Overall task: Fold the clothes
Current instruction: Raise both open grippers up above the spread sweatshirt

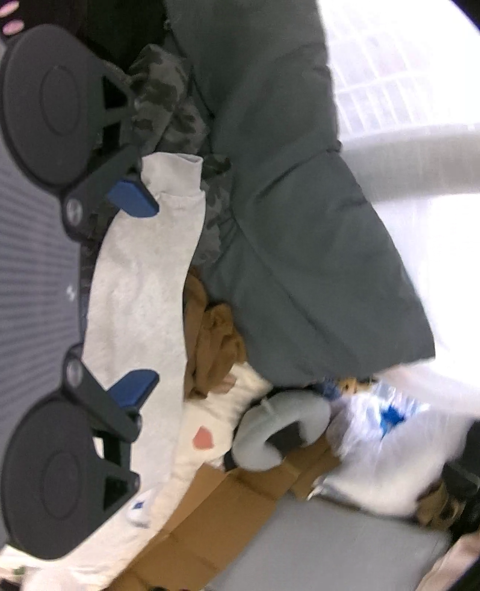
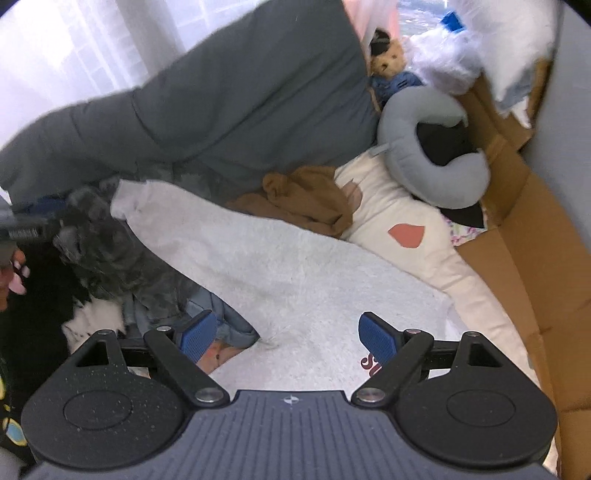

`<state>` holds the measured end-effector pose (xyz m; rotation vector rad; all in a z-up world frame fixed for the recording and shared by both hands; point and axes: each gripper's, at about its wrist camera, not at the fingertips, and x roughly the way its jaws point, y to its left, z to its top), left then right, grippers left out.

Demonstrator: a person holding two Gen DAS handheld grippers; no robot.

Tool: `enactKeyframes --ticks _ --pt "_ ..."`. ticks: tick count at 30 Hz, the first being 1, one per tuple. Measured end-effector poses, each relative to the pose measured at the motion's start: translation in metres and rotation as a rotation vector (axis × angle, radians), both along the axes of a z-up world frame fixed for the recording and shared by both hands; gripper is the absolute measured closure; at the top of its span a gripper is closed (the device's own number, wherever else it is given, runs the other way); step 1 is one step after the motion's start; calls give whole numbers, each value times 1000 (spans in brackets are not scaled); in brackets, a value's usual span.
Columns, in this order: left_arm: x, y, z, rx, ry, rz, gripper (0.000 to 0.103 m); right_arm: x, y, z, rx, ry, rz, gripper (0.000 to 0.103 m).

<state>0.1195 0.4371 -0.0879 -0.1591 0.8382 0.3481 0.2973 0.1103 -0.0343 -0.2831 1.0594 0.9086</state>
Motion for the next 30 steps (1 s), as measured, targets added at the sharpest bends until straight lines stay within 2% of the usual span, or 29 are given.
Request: enactKeyframes --ticks 7,18,23,30 --pt "-19 -38 26 -19 52 -64 12 -17 -54 63 22 -20 -44 14" --pt "-38 -89 68 -54 26 -120 12 -33 -190 146 82 -30 -229 14" --pt "-47 -102 82 -58 15 -125 12 -63 -254 158 77 -49 -280 14" --pt "-68 -110 94 -66 3 -125 12 -107 -332 145 52 -54 -347 14"
